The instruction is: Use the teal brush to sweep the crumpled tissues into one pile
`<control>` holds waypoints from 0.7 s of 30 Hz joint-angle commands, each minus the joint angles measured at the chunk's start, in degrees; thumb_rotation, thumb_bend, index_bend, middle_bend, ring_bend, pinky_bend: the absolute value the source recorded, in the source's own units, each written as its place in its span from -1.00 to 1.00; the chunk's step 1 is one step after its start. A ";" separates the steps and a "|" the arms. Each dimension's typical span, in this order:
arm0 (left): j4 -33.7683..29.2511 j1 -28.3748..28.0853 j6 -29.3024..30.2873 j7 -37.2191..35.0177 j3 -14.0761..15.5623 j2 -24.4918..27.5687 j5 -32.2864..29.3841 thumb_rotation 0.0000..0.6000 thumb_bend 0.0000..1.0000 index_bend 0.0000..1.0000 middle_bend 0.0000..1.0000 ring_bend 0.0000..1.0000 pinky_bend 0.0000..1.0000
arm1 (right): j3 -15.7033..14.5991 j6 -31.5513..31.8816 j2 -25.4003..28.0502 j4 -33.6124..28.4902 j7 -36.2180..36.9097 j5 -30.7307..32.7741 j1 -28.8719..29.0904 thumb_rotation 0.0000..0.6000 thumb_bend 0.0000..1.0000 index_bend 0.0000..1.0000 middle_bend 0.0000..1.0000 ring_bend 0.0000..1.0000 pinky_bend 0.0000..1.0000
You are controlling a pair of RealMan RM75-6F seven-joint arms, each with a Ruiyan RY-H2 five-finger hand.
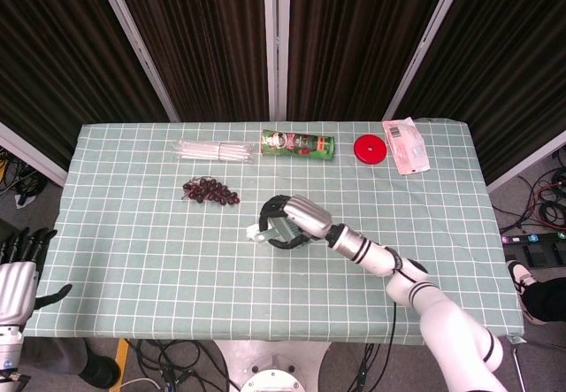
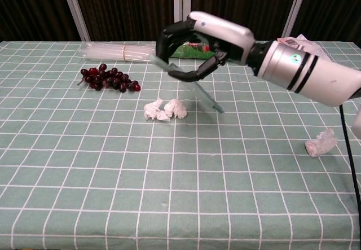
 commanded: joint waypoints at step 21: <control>0.77 -3.08 -2.11 -1.65 -1.13 -0.12 1.49 1.00 -0.79 -0.73 -0.75 -0.88 -0.92 | -2.83 1.94 34.01 -54.65 -27.99 15.04 -28.51 1.00 -0.14 0.52 0.29 -0.39 -0.63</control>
